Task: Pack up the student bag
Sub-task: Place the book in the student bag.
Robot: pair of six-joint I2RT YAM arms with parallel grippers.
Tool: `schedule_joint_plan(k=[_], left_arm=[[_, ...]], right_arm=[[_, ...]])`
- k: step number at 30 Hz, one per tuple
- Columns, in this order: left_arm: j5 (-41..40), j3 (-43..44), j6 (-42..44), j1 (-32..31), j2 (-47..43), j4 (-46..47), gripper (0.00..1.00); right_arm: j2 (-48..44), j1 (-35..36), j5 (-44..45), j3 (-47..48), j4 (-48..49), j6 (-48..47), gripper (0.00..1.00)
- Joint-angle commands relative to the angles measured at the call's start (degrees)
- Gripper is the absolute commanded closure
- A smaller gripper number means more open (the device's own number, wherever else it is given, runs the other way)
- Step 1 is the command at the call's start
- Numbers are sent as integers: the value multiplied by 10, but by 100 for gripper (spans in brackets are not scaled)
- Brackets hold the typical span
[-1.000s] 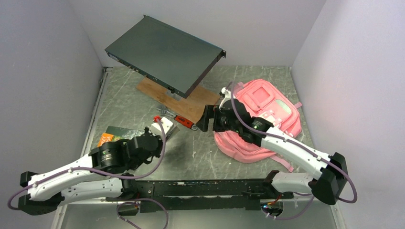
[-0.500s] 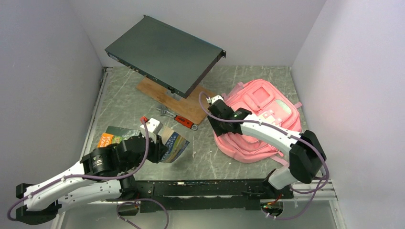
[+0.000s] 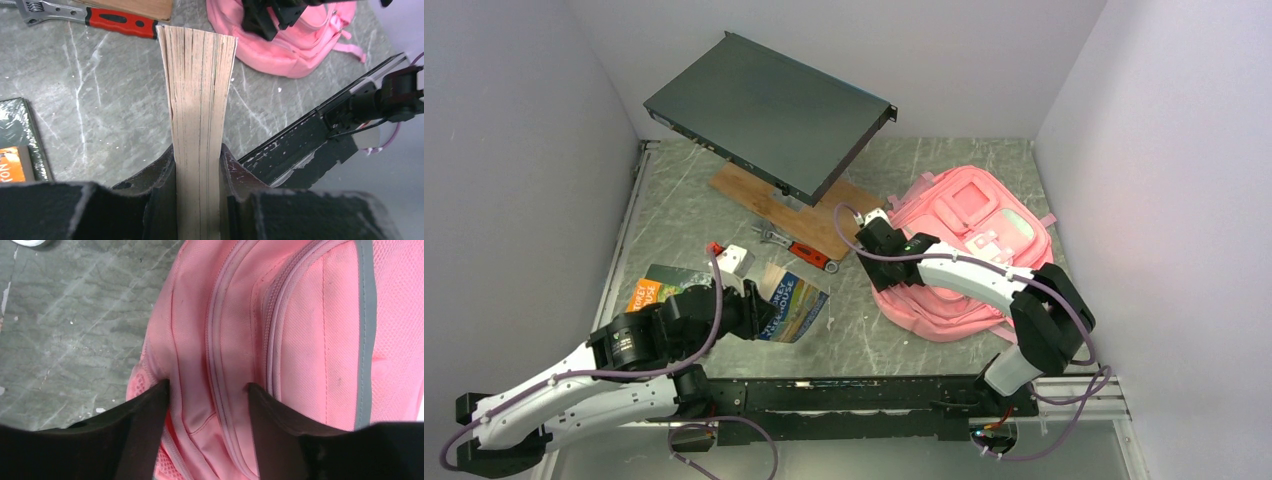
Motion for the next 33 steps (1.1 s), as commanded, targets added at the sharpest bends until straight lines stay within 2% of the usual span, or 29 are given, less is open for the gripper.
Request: schedule_joint_plan(k=[1, 3, 5, 10, 12, 14, 15, 26, 33], left_arm=[[13, -11, -46, 10, -15, 87, 100], [21, -19, -50, 15, -17, 101, 100], [26, -21, -53, 21, -13, 105, 100], [41, -17, -67, 30, 4, 104, 100], [49, -25, -74, 34, 7, 119, 100], [62, -31, -90, 41, 12, 132, 100], [70, -35, -102, 46, 13, 137, 100], [158, -125, -211, 126, 3, 269, 100], [258, -196, -265, 162, 11, 441, 100]], right_arm=[[9, 4, 0, -27, 16, -14, 28], [7, 4, -10, -43, 34, -13, 21], [14, 4, 2, -52, 42, -5, 23], [16, 5, 50, -69, 66, 4, 55], [1, 5, 56, -70, 72, 5, 73], [-22, 5, 52, -56, 61, 9, 95], [-35, 5, 49, -47, 52, 11, 100], [-176, 4, -32, 30, -34, -1, 100], [-228, -2, -62, 64, -62, 3, 100]])
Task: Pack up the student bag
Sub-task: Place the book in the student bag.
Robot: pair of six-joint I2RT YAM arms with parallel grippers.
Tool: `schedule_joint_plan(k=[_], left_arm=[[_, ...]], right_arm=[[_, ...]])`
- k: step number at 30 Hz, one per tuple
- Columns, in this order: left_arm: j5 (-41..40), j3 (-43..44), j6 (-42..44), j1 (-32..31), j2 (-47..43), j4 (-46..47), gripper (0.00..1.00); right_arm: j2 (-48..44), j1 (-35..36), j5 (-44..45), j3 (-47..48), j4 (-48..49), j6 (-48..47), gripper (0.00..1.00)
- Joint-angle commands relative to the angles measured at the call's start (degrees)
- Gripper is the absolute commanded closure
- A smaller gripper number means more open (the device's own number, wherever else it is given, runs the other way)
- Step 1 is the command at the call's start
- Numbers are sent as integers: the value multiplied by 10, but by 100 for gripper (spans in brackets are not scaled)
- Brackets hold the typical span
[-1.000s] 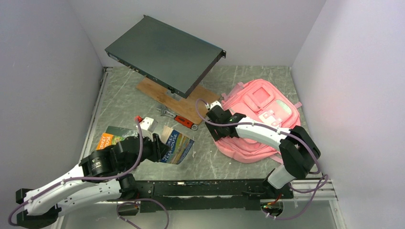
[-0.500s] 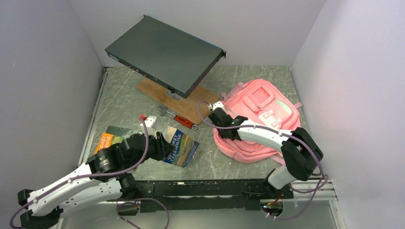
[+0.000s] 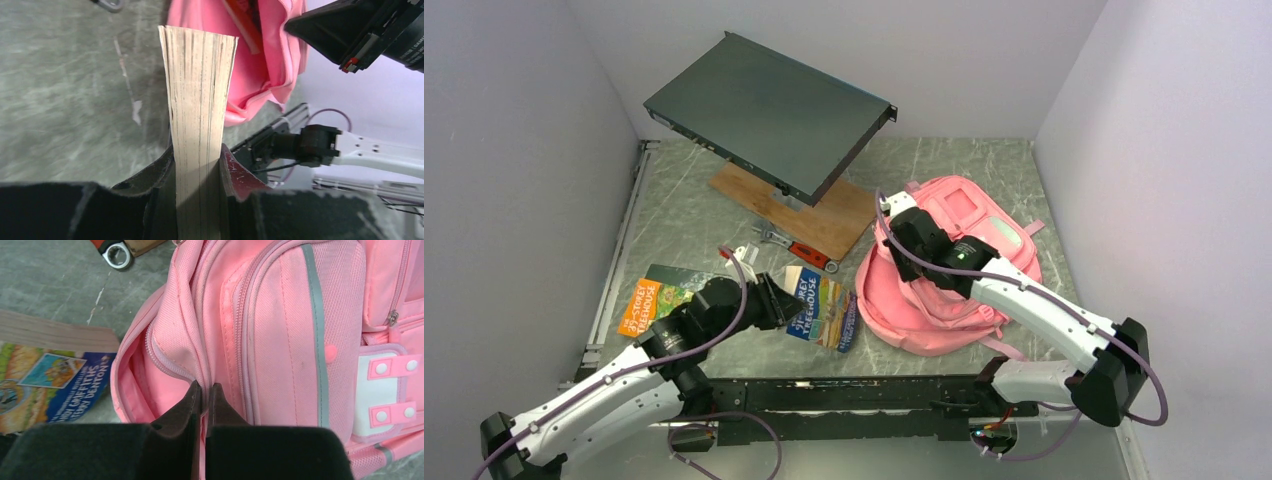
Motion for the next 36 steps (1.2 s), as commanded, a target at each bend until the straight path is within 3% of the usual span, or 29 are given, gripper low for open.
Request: schedule_joint_plan(k=[1, 5, 11, 17, 21, 28, 36], left_arm=[[90, -24, -73, 13, -5, 222, 100], [122, -27, -118, 20, -7, 254, 100], [68, 67, -118, 23, -46, 79, 100], [62, 77, -145, 23, -54, 78, 100], [69, 31, -202, 23, -31, 174, 100], [34, -80, -267, 30, 63, 465, 100], [65, -107, -343, 35, 230, 700, 100]], right_arm=[[-43, -5, -28, 59, -1, 14, 100], [-63, -24, -48, 77, -2, 36, 100], [-65, -55, -62, 94, 8, 27, 100], [-53, -67, -79, 110, 15, 37, 100], [-50, -70, -95, 128, 16, 90, 100], [-53, -86, -157, 117, 56, 219, 100], [-69, -90, -172, 109, 85, 254, 100]])
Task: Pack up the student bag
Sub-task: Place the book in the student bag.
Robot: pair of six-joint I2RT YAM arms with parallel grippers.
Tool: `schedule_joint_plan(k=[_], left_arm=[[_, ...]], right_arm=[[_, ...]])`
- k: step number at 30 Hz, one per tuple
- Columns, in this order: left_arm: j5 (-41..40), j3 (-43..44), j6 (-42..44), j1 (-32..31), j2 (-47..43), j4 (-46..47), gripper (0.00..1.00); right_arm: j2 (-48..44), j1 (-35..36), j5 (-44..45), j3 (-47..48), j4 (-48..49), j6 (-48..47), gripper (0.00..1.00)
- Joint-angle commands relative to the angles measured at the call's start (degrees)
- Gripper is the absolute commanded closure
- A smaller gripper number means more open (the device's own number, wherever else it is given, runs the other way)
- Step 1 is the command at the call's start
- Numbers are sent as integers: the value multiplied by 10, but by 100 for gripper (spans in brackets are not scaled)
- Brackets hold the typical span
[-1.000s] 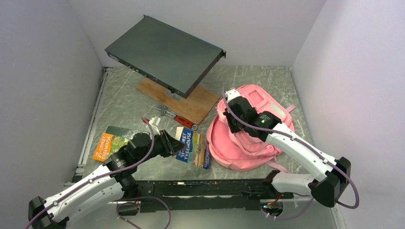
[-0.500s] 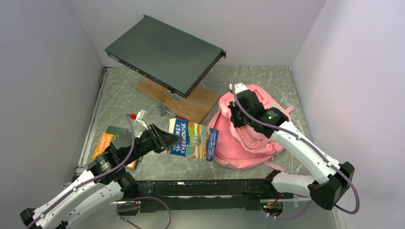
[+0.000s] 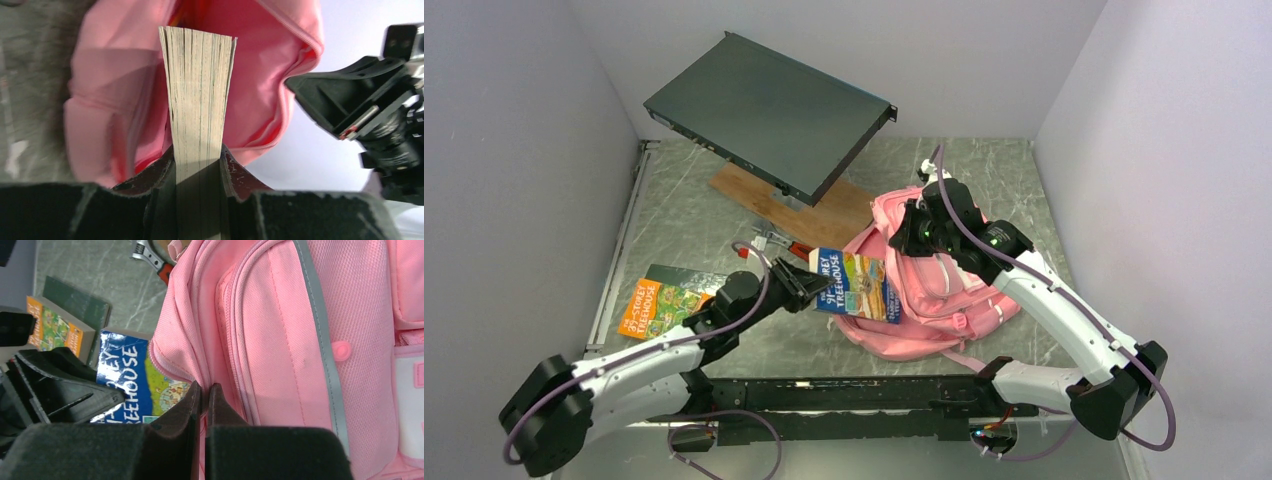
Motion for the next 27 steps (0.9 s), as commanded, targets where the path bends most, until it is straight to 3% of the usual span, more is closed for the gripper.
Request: schedule_joint_plan(k=[1, 4, 7, 12, 18, 22, 27], left_arm=[[17, -2, -86, 2, 58, 307, 100], [28, 4, -104, 2, 101, 375, 100], [30, 31, -102, -1, 131, 359, 100], [-16, 44, -107, -22, 204, 433, 100], [-122, 74, -80, -70, 333, 542, 100], [-214, 92, -68, -103, 473, 722, 100], [-279, 120, -14, -132, 539, 711, 100]], right_arm=[[-34, -3, -21, 24, 103, 50, 100], [-33, -3, -22, 23, 103, 53, 100], [-37, -4, -45, 17, 116, 62, 100], [-42, -4, -59, 14, 133, 81, 100], [-43, -5, -88, 26, 143, 83, 100], [-68, -12, -36, 55, 83, 31, 100], [-42, -40, -122, 85, 35, 25, 100]])
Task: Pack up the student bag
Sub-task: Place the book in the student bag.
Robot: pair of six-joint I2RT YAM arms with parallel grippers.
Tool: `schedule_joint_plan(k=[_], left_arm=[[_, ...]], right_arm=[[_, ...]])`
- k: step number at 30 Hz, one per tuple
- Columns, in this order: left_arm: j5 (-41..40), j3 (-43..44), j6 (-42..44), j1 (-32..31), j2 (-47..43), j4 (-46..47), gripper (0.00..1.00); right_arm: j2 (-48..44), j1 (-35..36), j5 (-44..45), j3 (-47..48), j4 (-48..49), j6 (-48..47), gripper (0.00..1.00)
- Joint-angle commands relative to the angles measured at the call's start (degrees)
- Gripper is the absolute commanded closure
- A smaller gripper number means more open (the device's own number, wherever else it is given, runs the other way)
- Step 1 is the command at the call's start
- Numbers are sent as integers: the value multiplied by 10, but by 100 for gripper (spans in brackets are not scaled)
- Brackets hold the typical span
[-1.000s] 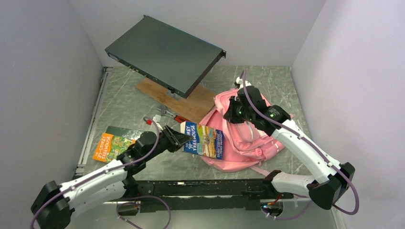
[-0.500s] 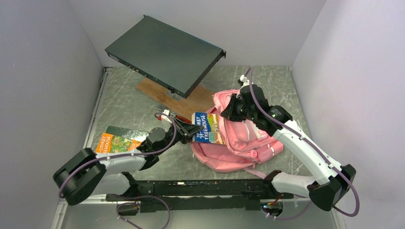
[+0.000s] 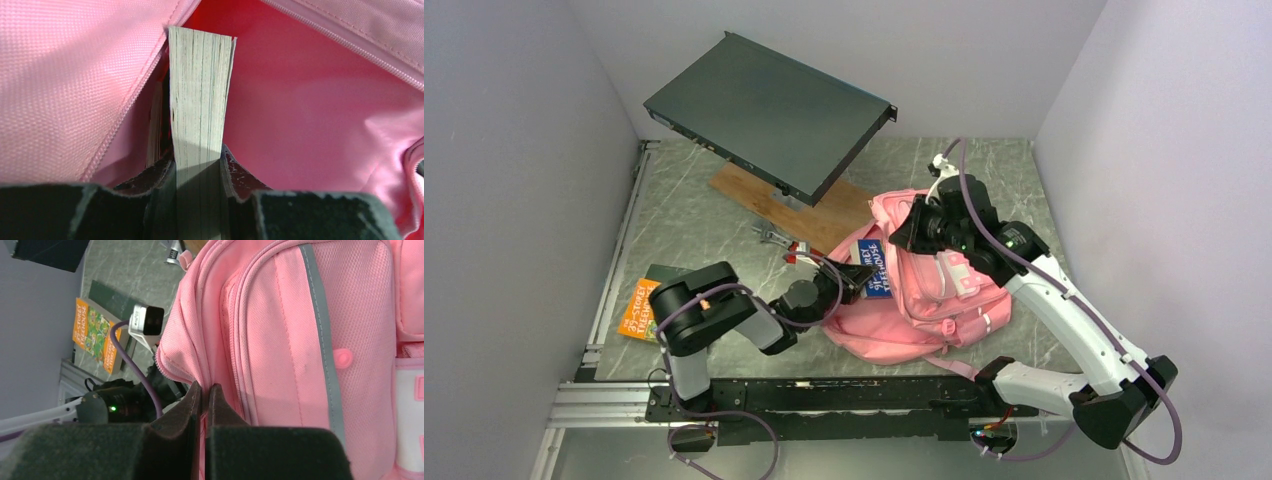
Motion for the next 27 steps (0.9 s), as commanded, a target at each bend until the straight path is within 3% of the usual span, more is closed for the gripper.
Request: schedule_joint_plan(k=[1, 4, 6, 12, 15, 17, 19, 21, 22, 23, 27], left_arm=[[-101, 44, 39, -24, 28, 175, 100], [-136, 76, 19, -39, 36, 119, 100], [-164, 100, -60, -47, 21, -25, 100], [-189, 180, -100, -55, 14, -212, 91], [-165, 178, -81, -57, 35, -178, 85], [-146, 168, -53, -59, 33, -160, 75], [-132, 161, -21, -72, 24, -169, 56], [-99, 161, 31, -84, 14, -175, 50], [-92, 165, 48, -92, 8, -190, 40], [-88, 173, 61, -97, 3, -213, 22], [-75, 184, 62, -94, 4, -225, 1]], right_arm=[[-18, -17, -71, 50, 54, 4, 100], [-33, -26, -104, 0, 115, 38, 100], [-24, -29, -115, -4, 124, 41, 100], [-10, -59, -128, -1, 130, 36, 100], [0, -80, -164, -10, 134, 37, 100], [-5, -98, -184, -27, 146, 41, 100], [-10, -106, -185, -37, 151, 33, 100], [-8, -113, -191, -33, 141, 22, 100], [-7, -116, -195, -32, 138, 18, 100], [-7, -118, -198, -33, 138, 18, 100], [-19, -124, -197, -38, 150, 22, 100]])
